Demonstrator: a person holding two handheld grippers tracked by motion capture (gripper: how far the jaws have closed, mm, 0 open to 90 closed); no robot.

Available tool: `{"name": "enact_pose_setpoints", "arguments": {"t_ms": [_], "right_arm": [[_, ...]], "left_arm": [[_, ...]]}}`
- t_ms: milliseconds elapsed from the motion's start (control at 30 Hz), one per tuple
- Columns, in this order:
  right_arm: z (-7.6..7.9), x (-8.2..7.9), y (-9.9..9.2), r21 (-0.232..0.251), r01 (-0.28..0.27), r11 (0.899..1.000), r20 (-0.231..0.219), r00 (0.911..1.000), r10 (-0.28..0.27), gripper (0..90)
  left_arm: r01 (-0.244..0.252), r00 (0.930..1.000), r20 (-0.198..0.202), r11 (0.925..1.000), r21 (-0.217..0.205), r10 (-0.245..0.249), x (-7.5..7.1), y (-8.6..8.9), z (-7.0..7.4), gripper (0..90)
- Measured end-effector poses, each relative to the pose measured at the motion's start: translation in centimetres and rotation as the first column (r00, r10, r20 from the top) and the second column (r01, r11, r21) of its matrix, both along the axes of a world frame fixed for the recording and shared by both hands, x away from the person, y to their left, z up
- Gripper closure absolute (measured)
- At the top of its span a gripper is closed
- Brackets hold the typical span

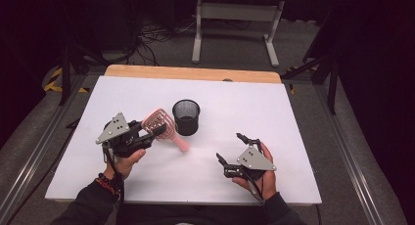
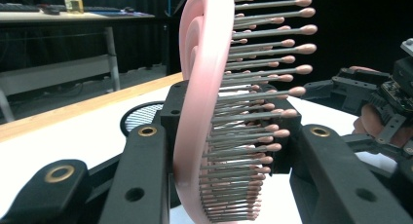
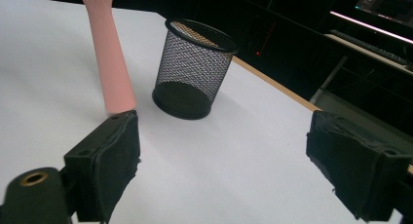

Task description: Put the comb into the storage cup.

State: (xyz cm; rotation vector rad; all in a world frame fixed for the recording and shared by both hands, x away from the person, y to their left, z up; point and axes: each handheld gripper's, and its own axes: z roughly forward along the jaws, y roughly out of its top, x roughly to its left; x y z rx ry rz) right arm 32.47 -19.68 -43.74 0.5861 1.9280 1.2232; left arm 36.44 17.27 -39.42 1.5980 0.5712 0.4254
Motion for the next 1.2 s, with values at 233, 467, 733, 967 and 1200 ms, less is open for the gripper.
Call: {"name": "enact_pose_setpoints", "arguments": {"t_ms": [233, 467, 733, 967, 1200], "right_arm": [[-0.3, -0.2, -0.7, 0.005, 0.006, 1.000, -0.009, 0.9999, -0.006, 7.3], [-0.3, -0.3, -1.1, 0.017, 0.021, 1.000, -0.004, 0.9998, -0.021, 4.0], [-0.5, -0.2, -1.0, 0.005, 0.036, 0.999, 0.001, 0.9994, -0.036, 4.2], [-0.7, -0.1, -1.0, -0.004, 0.049, 0.999, 0.002, 0.9988, -0.049, 4.7], [-0.8, -0.1, -0.9, -0.022, 0.056, 0.998, -0.002, 0.9984, -0.057, 5.5]], "left_arm": [[-0.034, 0.9993, 0.012, 0.9994, -0.009, 0.034, -0.1, 0.8, 0.4, 62.5], [-0.067, 0.9974, 0.024, 0.9976, -0.014, 0.068, -0.1, 1.6, 0.9, 62.5], [-0.112, 0.9928, 0.042, 0.9936, -0.019, 0.112, -0.2, 2.7, 1.6, 62.5], [-0.138, 0.9888, 0.057, 0.9905, -0.005, 0.138, -0.2, 3.0, 1.8, 62.5], [-0.167, 0.9835, 0.073, 0.9857, 0.020, 0.166, 0.0, 3.2, 1.9, 62.5]]}}
